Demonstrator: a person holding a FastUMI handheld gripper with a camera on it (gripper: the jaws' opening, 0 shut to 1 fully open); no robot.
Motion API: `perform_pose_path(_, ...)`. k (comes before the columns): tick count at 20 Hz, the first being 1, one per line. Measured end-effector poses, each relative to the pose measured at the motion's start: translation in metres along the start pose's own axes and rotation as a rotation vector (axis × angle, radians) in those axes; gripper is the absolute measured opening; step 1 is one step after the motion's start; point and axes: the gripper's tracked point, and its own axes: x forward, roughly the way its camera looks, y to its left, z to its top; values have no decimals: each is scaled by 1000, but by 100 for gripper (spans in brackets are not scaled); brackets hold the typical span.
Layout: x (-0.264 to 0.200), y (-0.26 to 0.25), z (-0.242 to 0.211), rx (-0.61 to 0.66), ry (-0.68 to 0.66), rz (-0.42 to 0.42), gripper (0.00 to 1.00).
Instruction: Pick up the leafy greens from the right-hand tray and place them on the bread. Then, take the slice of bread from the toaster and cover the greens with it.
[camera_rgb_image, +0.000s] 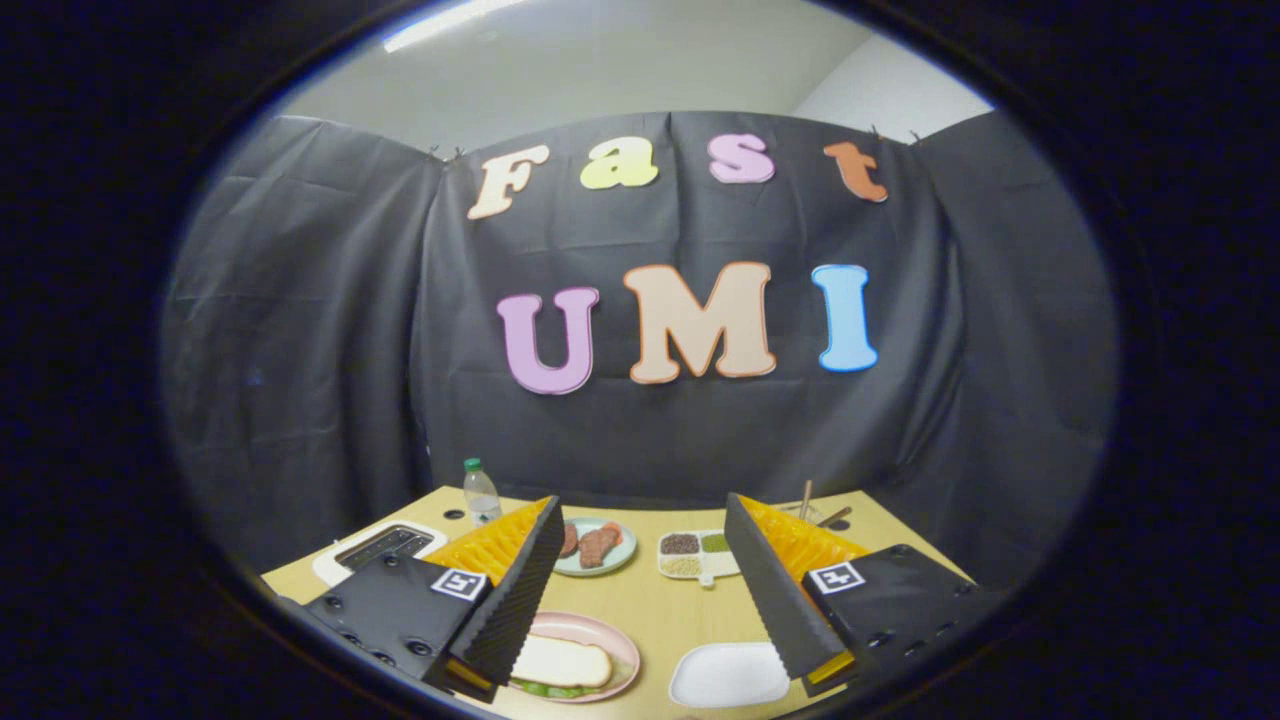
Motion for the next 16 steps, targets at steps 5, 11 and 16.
perform_pose_path(5, -17, 7, 23, -52, -106, -49, 100)
perform_pose_path(11, -24, 29, 48, -114, -170, -25, 100)
perform_pose_path(16, -22, 35, 43, -143, -153, -19, 100)
